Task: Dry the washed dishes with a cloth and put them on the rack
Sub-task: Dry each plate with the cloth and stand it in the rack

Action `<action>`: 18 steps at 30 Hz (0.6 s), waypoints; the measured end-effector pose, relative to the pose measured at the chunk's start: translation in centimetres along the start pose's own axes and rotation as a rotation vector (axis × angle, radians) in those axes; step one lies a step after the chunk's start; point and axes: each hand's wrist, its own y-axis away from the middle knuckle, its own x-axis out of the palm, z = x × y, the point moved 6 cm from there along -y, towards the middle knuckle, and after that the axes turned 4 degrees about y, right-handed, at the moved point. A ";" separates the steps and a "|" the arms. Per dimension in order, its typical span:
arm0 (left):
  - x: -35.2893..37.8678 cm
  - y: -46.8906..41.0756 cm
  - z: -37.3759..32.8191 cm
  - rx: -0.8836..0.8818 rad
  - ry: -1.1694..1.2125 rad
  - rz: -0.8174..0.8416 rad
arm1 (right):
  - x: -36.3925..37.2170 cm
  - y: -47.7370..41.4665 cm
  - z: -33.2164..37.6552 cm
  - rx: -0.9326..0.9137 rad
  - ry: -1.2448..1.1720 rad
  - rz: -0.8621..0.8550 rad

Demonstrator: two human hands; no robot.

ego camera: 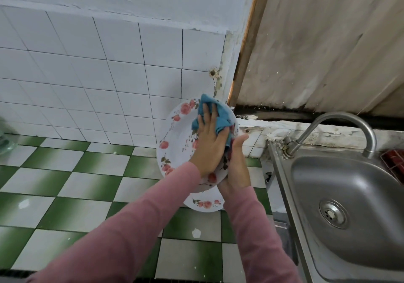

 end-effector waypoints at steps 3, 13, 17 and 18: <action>-0.2 0.1 0.7 -0.043 -0.008 0.049 | -0.2 -0.2 0.3 0.012 0.059 -0.032; -2.8 -1.0 3.7 -0.120 -0.150 0.014 | 0.8 0.0 -0.6 0.042 0.122 0.045; -2.1 0.3 2.7 0.045 -0.281 0.045 | 1.3 -0.5 -0.8 0.043 0.148 -0.012; -1.0 1.2 2.5 0.182 -0.339 0.154 | 1.2 -0.8 -0.6 0.027 0.136 -0.025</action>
